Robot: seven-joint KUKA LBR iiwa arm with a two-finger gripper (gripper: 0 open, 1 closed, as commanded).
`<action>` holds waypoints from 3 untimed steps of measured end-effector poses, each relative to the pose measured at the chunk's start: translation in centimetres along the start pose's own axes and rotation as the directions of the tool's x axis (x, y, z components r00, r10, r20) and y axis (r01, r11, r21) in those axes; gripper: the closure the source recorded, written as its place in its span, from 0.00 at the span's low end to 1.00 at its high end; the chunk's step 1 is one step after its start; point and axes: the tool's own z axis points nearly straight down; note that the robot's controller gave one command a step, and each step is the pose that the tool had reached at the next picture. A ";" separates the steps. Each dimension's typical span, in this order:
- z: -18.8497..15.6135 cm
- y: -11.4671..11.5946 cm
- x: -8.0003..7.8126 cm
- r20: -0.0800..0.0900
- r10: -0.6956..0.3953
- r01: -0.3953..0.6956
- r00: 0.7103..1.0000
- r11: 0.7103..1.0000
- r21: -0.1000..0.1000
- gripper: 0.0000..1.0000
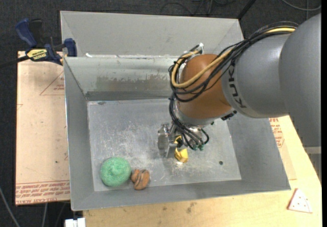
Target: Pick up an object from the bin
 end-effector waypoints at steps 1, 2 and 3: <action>0.0 0.0 0.0 0.000 0.000 0.000 1.000 1.000 0.000 0.00; 0.0 0.0 0.0 0.000 0.000 0.000 1.000 1.000 0.000 0.00; -3.0 -3.6 -1.9 0.000 0.047 -0.047 0.999 0.999 -0.001 0.00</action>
Offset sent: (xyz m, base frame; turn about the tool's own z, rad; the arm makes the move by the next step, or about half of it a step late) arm 0.0000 0.0000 0.0000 0.0000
